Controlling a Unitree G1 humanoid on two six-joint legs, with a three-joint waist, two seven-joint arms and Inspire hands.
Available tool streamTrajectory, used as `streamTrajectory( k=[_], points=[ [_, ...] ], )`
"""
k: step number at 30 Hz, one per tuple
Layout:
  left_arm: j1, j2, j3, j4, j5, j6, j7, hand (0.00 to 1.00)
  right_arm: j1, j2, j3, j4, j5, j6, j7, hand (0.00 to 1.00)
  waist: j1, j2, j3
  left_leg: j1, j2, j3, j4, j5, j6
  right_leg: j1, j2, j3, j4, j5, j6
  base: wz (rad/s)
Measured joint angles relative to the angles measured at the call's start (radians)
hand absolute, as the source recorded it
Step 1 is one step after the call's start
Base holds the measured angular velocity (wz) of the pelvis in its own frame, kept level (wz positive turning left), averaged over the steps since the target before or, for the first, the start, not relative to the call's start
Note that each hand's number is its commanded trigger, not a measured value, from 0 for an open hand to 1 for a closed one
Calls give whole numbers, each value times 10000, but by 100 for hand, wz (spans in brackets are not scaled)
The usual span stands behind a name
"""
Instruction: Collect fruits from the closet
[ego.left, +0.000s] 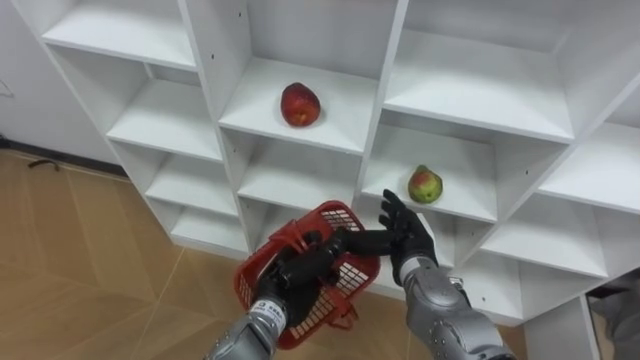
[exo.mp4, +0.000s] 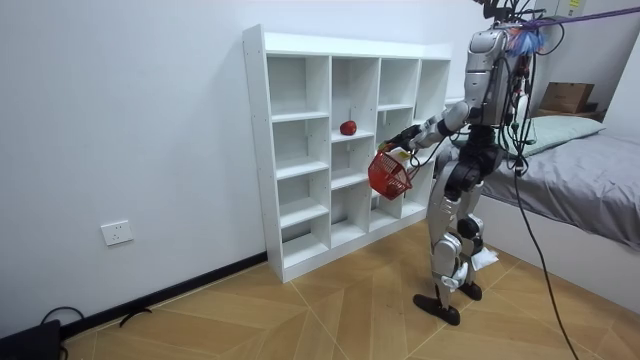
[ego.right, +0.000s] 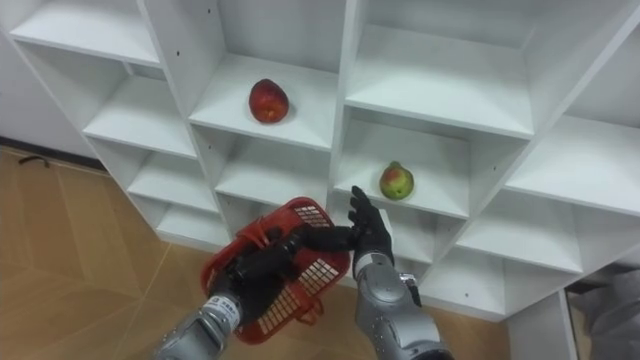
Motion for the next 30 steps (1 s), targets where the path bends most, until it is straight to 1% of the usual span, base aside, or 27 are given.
streamTrajectory(
  k=[3, 5, 6, 7, 8, 9, 11, 12, 13, 14, 15, 16, 18, 19, 20, 22, 25, 26, 30],
  points=[
    [-1, 0, 72, 2, -4, 96, -4, 100, 5, -37, -29, -158, -718, 0, -66, 0, -33, 84, -52, -3, -12, -85, 9, 1, 1, 14, -21, -111, 37, 0, 0, 7],
    [173, 53, 245, 13, 223, 150, -23, 100, 185, -294, -44, -686, -1125, -4, -32, 0, 6, 130, -89, 22, -17, -88, -1, 2, 2, 15, -31, -130, 63, -1, 1, 0],
    [269, 123, 225, 40, 367, 182, -19, 100, 224, -360, -42, -865, -1112, -27, 32, 0, 3, 139, -96, 32, -18, -85, -6, 3, 3, 17, -31, -123, 65, -1, 1, 0],
    [392, 275, 206, 316, 553, 251, -9, 100, 237, -510, -42, -1160, -1094, -72, 168, 0, -11, 136, -101, 54, -18, -82, -10, 3, 3, 24, -30, -109, 69, -1, 1, -3],
    [494, 387, 195, 729, 738, 422, 38, 100, 240, -627, -42, -1355, -1095, -130, 324, 0, -10, 112, -111, 86, -16, -83, -38, 8, 1, 34, -27, -103, 69, -1, 1, 0],
    [564, 479, 197, 906, 837, 504, 72, 100, 251, -684, -42, -1452, -1104, -137, 391, 0, -7, 100, -113, 103, -13, -84, -55, 10, 0, 48, -25, -101, 66, -1, 1, 0],
    [977, 691, 346, 1454, 945, 696, 237, 100, 480, -943, -54, -2068, -1150, -132, 578, 0, 2, 63, -122, 171, -15, -68, -77, 8, 2, 114, -29, -99, 66, -1, 2, 0],
    [1068, 783, 374, 1535, 958, 736, 264, 100, 511, -998, -59, -2240, -1150, -118, 609, 0, 3, 58, -121, 167, -15, -81, -77, 8, 2, 113, -29, -96, 66, -2, 3, 0],
    [1260, 969, 421, 1608, 968, 830, 364, 100, 535, -1122, -61, -2651, -1156, -94, 685, 0, 0, 44, -115, 143, -16, -111, -75, 7, 1, 87, -27, -75, 66, -2, 3, 0],
    [1373, 1089, 502, 1780, 966, 860, 414, 100, 534, -1188, -116, -2985, -1360, -94, 797, 0, 1, 38, -120, 119, -16, -112, -60, 7, 1, 69, -27, -78, 67, -2, 3, 0],
    [1421, 1132, 599, 1888, 964, 864, 421, 100, 535, -1202, -128, -3131, -1525, -92, 828, 0, 20, 35, -122, 120, -16, -107, -65, 7, 2, 69, -27, -79, 66, -2, 3, 0],
    [1553, 1183, 850, 2103, 983, 862, 424, 100, 573, -1237, -141, -3467, -1743, -79, 933, 0, 31, 18, -135, 126, -16, -78, -69, 8, 1, 83, -28, -87, 66, -2, 3, 0],
    [1654, 1196, 1128, 2576, 1139, 858, 418, 100, 615, -1270, -149, -3842, -2046, -79, 1187, 0, 48, -22, -161, 175, -16, -76, -85, 10, 0, 147, -28, -120, 59, -2, 3, 4],
    [1661, 1203, 1322, 2759, 1289, 843, 418, 100, 620, -1270, -156, -3981, -2259, -74, 1324, 0, 53, -76, -209, 183, -18, -92, -94, 16, 2, 171, -28, -152, 50, -3, 5, 0],
    [1663, 1203, 1584, 2855, 1355, 825, 396, 100, 621, -1268, -182, -4127, -2418, -47, 1456, 0, 133, -127, -242, 192, -19, -88, -121, 16, 3, 172, -28, -134, 51, -3, 5, 0],
    [1678, 1200, 1824, 3105, 1347, 782, 374, 100, 631, -1279, -296, -4383, -2430, -28, 1639, 0, 318, -166, -264, 239, -25, -78, -165, 15, 5, 192, -29, -103, 61, -3, 5, -3],
    [1728, 1187, 2102, 3247, 1329, 686, 281, 100, 630, -1280, -378, -4603, -2067, -26, 1789, 0, 601, -239, -273, 312, -32, -84, -247, 26, 2, 212, -29, -36, 65, -3, 5, -4],
    [1696, 1185, 2161, 3371, 1329, 626, 237, 100, 624, -1269, -373, -4654, -2009, -26, 1947, 0, 631, -259, -287, 329, -35, -76, -280, 31, 1, 223, -29, -27, 65, -2, 6, 0],
    [1687, 1184, 2404, 3506, 1345, 624, 209, 100, 627, -1275, -356, -4668, -1939, -8, 2118, 0, 798, -309, -273, 337, -30, 6, -318, 31, 1, 223, -26, 39, 66, -2, 6, -5]
  ],
)
